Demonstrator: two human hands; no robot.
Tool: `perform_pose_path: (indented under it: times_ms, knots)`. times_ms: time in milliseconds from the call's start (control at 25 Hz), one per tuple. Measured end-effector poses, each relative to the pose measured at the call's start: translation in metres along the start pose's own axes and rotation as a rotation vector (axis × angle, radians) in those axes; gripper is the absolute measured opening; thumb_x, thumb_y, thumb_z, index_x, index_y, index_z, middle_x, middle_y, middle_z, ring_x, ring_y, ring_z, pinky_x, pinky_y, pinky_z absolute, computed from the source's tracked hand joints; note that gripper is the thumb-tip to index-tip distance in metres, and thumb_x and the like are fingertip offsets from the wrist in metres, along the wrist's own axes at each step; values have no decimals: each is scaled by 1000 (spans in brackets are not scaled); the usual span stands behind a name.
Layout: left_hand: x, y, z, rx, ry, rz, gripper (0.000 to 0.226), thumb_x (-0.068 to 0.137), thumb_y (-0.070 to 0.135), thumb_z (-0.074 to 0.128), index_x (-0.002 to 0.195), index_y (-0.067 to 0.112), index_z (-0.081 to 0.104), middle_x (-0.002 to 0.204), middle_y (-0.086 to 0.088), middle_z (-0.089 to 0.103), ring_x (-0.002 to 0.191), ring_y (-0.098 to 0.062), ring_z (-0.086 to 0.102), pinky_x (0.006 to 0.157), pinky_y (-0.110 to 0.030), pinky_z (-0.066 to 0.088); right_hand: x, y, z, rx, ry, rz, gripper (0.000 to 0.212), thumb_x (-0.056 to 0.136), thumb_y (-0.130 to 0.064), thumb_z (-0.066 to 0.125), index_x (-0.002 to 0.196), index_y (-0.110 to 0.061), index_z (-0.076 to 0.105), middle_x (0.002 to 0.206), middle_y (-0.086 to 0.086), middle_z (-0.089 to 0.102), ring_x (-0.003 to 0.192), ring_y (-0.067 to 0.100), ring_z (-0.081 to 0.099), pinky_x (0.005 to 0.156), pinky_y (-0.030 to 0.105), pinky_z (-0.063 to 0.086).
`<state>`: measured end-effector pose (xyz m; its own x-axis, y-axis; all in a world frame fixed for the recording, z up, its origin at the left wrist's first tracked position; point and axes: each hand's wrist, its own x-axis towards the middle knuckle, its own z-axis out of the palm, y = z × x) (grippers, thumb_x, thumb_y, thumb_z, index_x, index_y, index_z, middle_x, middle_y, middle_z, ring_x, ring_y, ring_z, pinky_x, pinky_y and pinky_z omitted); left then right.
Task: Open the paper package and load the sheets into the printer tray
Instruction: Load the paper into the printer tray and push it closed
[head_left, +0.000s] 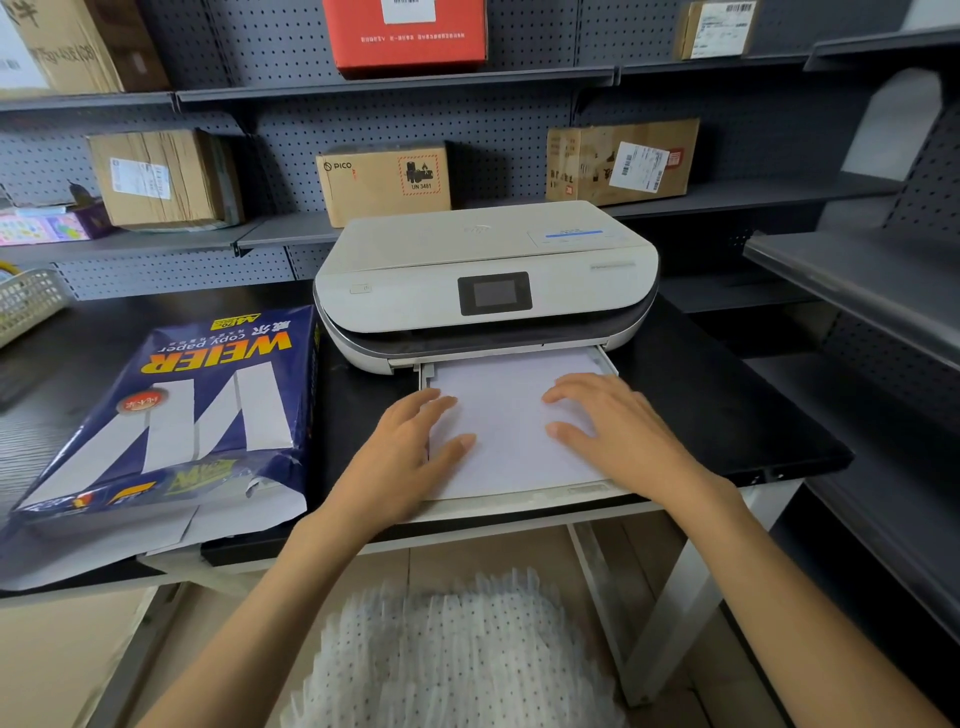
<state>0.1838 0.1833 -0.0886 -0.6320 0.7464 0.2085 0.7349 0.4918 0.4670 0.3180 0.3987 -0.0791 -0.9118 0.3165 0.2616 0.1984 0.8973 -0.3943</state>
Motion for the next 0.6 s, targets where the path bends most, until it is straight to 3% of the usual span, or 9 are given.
perform_pose_path:
  times_ms: [160, 240, 480, 600]
  knots:
    - [7, -8, -9, -5, 144, -151, 58, 94, 42, 56, 147, 26, 38, 140, 8, 57, 131, -23, 49, 105, -47, 44, 4, 9, -9, -67, 129, 203, 38, 100, -21, 51, 138, -21, 52, 143, -1, 52, 133, 22, 42, 103, 38, 34]
    - [9, -10, -13, -15, 171, -193, 57, 92, 38, 59, 145, 27, 42, 129, 11, 65, 125, -23, 55, 100, -49, 48, 7, 18, -14, -73, 157, 265, 39, 100, -14, 49, 139, -20, 53, 136, 6, 58, 124, 29, 51, 97, 41, 40]
    - [17, -9, -20, -93, 229, -217, 30, 94, 25, 55, 121, 21, 68, 107, 4, 75, 102, -20, 68, 89, -37, 54, 19, 39, -19, 12, 229, 336, 40, 95, 4, 45, 121, -19, 65, 113, 1, 72, 101, 24, 66, 80, 40, 56]
    - [19, -12, -22, -151, 201, -237, 31, 96, 21, 51, 121, 19, 69, 106, 6, 76, 93, -8, 67, 73, -14, 47, 24, 45, -19, 51, 254, 319, 39, 92, 9, 49, 113, -17, 70, 106, 2, 73, 95, 20, 68, 75, 34, 57]
